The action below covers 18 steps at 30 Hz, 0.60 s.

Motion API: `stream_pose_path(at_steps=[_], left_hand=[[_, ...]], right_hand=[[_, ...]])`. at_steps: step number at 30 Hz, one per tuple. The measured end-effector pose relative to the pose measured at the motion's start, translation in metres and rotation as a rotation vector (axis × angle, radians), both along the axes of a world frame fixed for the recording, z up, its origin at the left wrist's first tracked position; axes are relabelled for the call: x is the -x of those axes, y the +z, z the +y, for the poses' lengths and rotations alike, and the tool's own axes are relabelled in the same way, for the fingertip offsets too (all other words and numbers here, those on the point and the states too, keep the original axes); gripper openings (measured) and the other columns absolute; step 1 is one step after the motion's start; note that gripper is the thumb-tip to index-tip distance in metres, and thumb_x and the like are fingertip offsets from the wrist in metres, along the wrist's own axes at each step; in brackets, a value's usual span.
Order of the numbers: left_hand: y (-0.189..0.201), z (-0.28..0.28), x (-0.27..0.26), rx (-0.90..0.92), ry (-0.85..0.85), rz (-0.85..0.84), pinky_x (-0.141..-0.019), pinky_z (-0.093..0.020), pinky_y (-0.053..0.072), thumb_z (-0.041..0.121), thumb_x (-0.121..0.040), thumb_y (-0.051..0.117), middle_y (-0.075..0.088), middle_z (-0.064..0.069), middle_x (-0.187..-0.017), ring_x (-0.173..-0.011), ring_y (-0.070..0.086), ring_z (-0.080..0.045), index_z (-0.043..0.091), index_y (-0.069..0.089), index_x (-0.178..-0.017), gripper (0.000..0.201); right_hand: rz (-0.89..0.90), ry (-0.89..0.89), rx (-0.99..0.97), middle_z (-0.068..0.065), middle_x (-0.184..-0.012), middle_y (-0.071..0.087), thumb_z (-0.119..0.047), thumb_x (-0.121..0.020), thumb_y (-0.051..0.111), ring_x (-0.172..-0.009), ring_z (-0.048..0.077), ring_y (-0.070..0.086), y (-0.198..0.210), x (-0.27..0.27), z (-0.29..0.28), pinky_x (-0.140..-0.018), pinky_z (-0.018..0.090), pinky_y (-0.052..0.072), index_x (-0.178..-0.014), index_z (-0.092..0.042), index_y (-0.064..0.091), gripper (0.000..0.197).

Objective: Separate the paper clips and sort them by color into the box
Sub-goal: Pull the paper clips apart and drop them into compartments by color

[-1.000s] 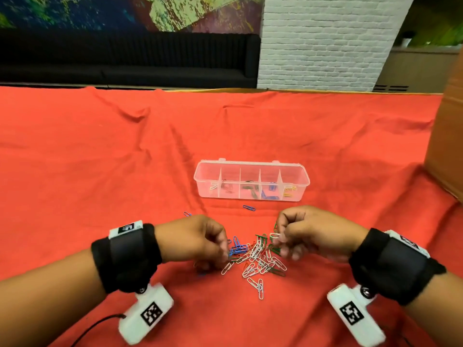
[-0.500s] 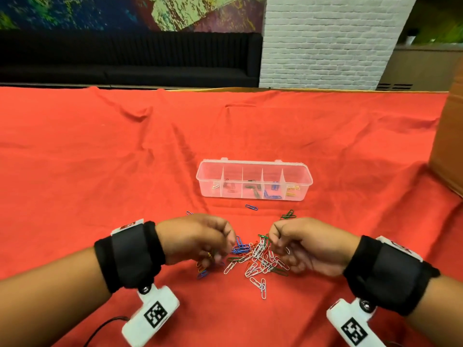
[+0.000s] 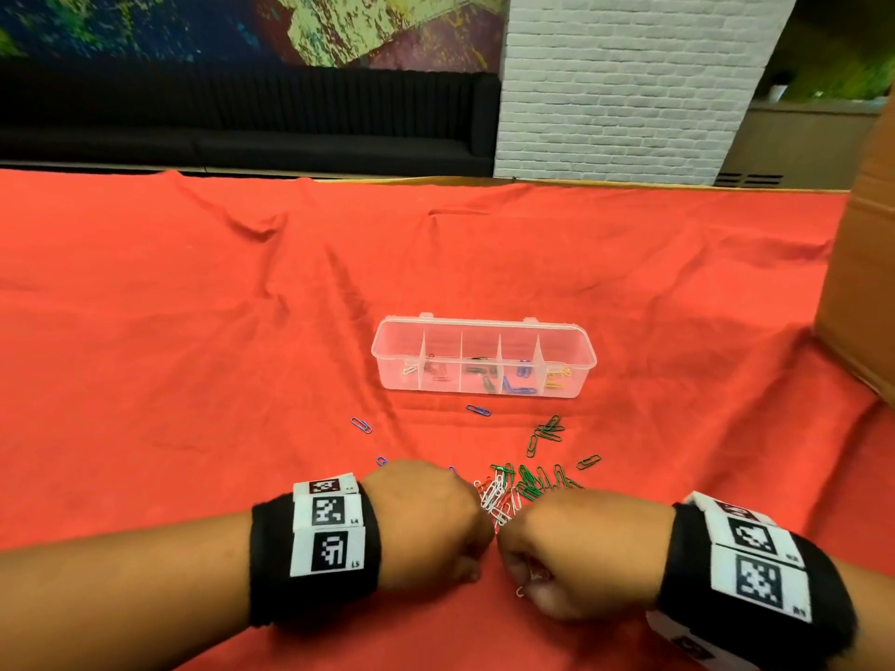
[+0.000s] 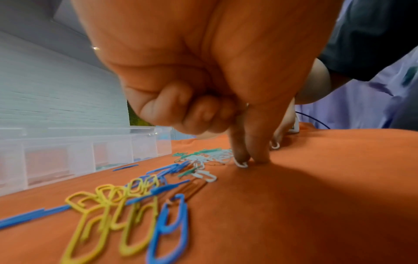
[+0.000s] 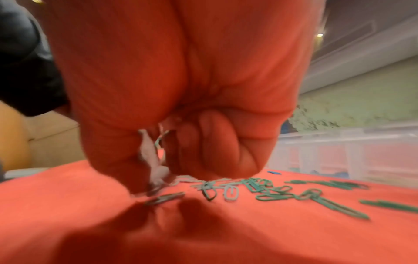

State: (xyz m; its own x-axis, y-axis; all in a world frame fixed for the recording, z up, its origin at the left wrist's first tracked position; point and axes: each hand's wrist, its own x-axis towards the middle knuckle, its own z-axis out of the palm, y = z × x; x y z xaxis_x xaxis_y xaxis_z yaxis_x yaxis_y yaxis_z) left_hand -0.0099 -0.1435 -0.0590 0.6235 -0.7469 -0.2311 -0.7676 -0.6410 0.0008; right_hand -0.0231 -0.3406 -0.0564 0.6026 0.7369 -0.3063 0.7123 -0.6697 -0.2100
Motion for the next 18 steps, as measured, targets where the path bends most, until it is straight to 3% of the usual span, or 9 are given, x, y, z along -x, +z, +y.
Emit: stream_pose_path(at_steps=[3, 6, 10, 14, 18], left_hand=[[-0.004, 0.002, 0.002, 0.07, -0.034, 0.023, -0.072, -0.038, 0.053, 0.043, -0.086, 0.055, 0.065, 0.002, -0.1, -0.094, 0.063, -0.027, 0.029, 0.057, -0.104, 0.022], [-0.005, -0.001, 0.005, 0.043, -0.162, 0.037, -0.071, -0.041, 0.055, 0.044, -0.089, 0.052, 0.064, 0.001, -0.102, -0.095, 0.063, -0.028, 0.034, 0.055, -0.122, 0.034], [-0.004, -0.009, 0.011, 0.04, -0.192, -0.029, -0.06, -0.039, 0.054, 0.038, -0.088, 0.048, 0.061, 0.0, -0.086, -0.082, 0.062, -0.029, 0.024, 0.063, -0.098, 0.023], [0.0, -0.007, 0.01, 0.02, -0.146, 0.024, -0.063, -0.038, 0.054, 0.034, -0.085, 0.049, 0.063, 0.0, -0.087, -0.082, 0.062, -0.028, 0.023, 0.059, -0.09, 0.016], [0.003, 0.005, 0.01, 0.044, -0.082, 0.061, -0.065, -0.035, 0.053, 0.034, -0.085, 0.05, 0.064, 0.001, -0.09, -0.083, 0.062, -0.026, 0.024, 0.056, -0.093, 0.014]], right_hand=[[0.182, -0.118, -0.152, -0.004, -0.074, 0.059, -0.026, -0.082, 0.055, -0.065, 0.011, 0.05, 0.011, -0.019, -0.008, -0.065, 0.034, 0.045, -0.083, -0.019, 0.059, 0.008], [0.134, -0.313, -0.395, -0.002, -0.071, 0.061, -0.033, -0.077, 0.052, -0.065, 0.007, 0.05, 0.031, -0.067, -0.025, -0.066, 0.036, 0.046, -0.079, -0.017, 0.058, 0.017], [0.028, -0.618, -0.495, -0.002, -0.061, 0.051, -0.015, -0.086, 0.057, -0.056, 0.014, 0.043, 0.052, -0.129, -0.036, -0.054, 0.031, 0.039, -0.073, -0.013, 0.056, 0.014], [0.524, -0.729, -0.716, 0.005, -0.063, 0.048, -0.006, -0.088, 0.049, -0.048, 0.015, 0.039, 0.057, -0.145, -0.016, -0.048, 0.025, 0.029, -0.076, -0.012, 0.053, 0.014], [0.898, -0.731, -0.833, 0.012, -0.075, 0.059, -0.013, -0.092, 0.042, -0.054, 0.016, 0.047, 0.059, -0.147, 0.001, -0.048, 0.024, 0.038, -0.078, -0.014, 0.048, 0.015]])
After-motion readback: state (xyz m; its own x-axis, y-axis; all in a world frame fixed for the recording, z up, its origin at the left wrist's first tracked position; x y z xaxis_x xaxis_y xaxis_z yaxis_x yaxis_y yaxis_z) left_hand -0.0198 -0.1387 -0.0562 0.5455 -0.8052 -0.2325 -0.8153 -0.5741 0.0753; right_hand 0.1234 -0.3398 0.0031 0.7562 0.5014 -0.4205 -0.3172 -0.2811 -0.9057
